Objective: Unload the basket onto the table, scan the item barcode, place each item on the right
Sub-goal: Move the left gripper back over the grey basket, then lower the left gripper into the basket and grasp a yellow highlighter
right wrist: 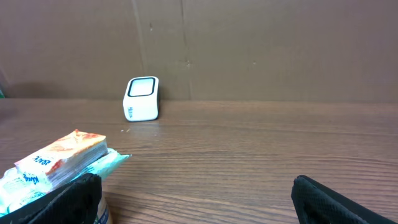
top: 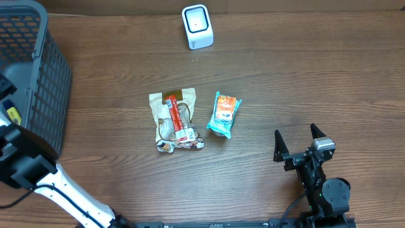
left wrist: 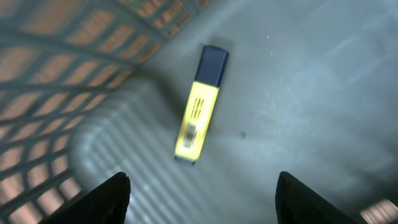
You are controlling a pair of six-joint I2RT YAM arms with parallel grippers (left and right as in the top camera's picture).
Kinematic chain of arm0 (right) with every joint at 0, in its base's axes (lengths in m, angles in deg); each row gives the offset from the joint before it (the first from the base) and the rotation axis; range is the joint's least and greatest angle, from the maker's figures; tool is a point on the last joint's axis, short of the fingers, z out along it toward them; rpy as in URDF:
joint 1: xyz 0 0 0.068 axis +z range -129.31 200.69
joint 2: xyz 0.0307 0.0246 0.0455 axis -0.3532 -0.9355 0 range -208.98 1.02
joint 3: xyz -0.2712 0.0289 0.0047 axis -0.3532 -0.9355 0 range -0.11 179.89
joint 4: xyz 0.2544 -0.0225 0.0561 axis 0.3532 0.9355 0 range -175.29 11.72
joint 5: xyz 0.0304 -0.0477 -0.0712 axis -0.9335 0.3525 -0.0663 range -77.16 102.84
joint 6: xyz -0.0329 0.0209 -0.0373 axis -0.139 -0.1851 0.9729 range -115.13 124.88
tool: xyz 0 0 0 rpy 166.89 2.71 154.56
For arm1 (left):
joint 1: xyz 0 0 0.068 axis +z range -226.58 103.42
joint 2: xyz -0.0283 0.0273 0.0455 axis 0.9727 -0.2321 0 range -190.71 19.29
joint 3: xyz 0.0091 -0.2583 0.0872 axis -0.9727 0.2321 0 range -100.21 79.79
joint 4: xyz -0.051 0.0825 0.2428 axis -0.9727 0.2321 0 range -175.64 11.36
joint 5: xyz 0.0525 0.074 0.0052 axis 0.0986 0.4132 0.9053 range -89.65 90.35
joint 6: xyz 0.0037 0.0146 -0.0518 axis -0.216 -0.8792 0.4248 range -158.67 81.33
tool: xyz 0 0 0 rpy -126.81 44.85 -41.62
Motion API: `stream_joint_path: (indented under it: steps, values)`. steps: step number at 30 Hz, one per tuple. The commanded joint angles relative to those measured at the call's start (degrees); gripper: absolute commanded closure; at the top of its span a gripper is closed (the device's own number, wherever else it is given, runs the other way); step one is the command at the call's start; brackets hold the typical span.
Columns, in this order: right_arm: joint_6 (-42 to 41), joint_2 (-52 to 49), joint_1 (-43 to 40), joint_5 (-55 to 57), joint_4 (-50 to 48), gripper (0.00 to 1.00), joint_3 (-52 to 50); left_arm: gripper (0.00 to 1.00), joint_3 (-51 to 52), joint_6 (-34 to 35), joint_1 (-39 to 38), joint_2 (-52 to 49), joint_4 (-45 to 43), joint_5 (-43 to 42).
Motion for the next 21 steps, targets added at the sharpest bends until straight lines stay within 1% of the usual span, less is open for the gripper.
stream_joint_path:
  steps: [1, 16, 21]
  values:
    - [-0.42, -0.02, -0.15, -0.09, -0.42, 0.00, -0.59, 0.36, 0.20, -2.32, 0.11, -3.30, -1.42, -0.66]
    - [-0.42, -0.02, -0.15, -0.09, -0.42, 0.00, -0.59, 0.37, 0.28, -2.16, 0.15, -13.09, -4.70, -0.20]
    - [-0.42, -0.02, -0.15, -0.09, -0.42, 0.00, -0.59, 0.41, 0.31, -2.19, 0.15, -14.51, -4.72, -1.44]
